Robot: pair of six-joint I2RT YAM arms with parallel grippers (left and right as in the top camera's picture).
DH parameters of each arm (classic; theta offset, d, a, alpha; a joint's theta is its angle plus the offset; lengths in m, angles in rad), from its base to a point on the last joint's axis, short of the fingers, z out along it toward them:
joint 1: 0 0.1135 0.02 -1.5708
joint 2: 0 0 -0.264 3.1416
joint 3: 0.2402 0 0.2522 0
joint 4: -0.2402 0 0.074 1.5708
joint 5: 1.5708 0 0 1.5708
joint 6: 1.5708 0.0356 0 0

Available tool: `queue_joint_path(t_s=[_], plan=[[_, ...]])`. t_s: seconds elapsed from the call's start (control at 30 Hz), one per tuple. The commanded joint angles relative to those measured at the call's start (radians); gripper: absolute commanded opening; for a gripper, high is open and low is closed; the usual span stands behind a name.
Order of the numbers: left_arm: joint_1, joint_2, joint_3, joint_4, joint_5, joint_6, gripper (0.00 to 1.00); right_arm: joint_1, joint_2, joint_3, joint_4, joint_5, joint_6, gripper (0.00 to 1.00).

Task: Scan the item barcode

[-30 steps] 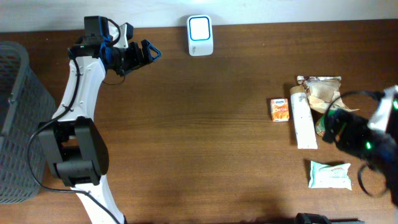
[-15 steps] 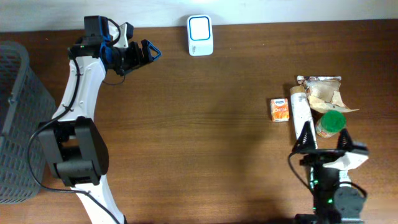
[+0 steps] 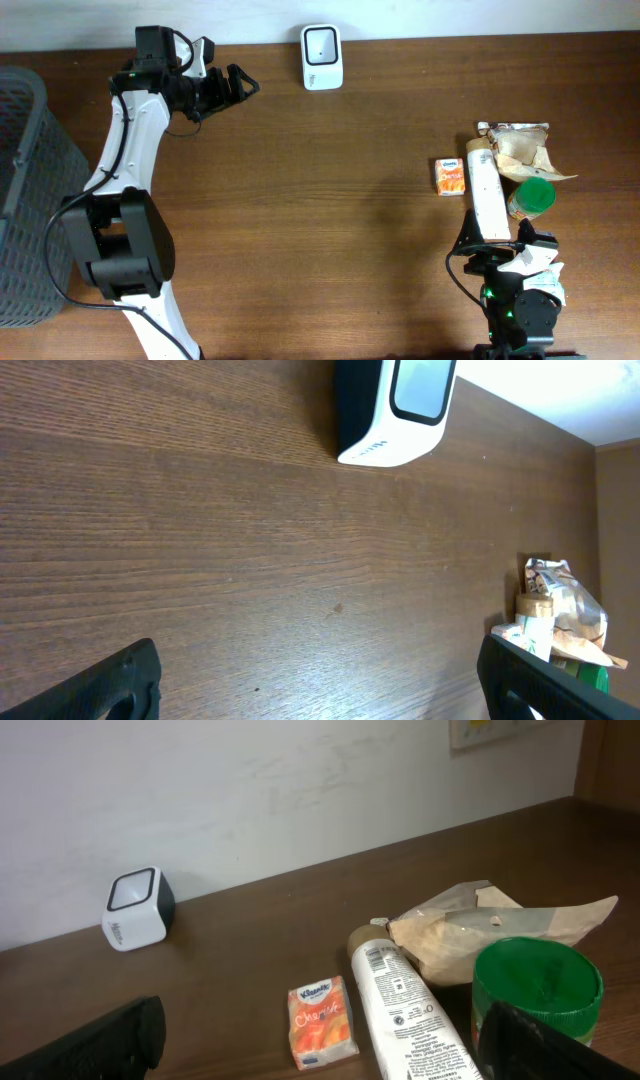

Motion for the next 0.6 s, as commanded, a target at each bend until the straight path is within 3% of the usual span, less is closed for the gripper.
queue_joint_path(t_s=[0.0, 0.1, 0.13, 0.17, 0.23, 0.27, 0.3, 0.33, 0.57], plan=[[0.003, -0.003, 0.005, 0.003, 0.003, 0.009, 0.99, 0.008, -0.01, -0.009, -0.002, -0.005, -0.008, 0.98], [-0.001, -0.031, 0.001, 0.002, 0.0, 0.009, 0.99, 0.008, -0.01, -0.009, -0.002, -0.005, -0.008, 0.98], [-0.016, -0.07, 0.001, -0.019, -0.064, 0.01, 0.99, 0.008, -0.01, -0.009, -0.002, -0.006, -0.008, 0.98], [-0.042, -0.146, 0.001, -0.036, -0.259, 0.01, 0.99, 0.008, -0.01, -0.009, -0.002, -0.005, -0.008, 0.98], [-0.103, -0.22, -0.005, -0.039, -0.488, 0.069, 0.99, 0.008, -0.01, -0.009, -0.002, -0.006, -0.008, 0.98], [-0.166, -0.309, -0.043, -0.028, -0.668, 0.198, 0.99, 0.008, -0.01, -0.009, -0.002, -0.006, -0.008, 0.98], [-0.191, -0.37, -0.088, -0.006, -0.7, 0.293, 0.99, 0.008, -0.01, -0.009, -0.002, -0.006, -0.008, 0.98], [-0.202, -0.455, -0.179, 0.055, -0.697, 0.364, 0.99, 0.008, -0.01, -0.009, -0.002, -0.005, -0.008, 0.98], [-0.052, -1.164, -1.169, 0.688, -0.609, 0.365, 0.99, 0.008, -0.01, -0.009, -0.002, -0.005, -0.008, 0.98]])
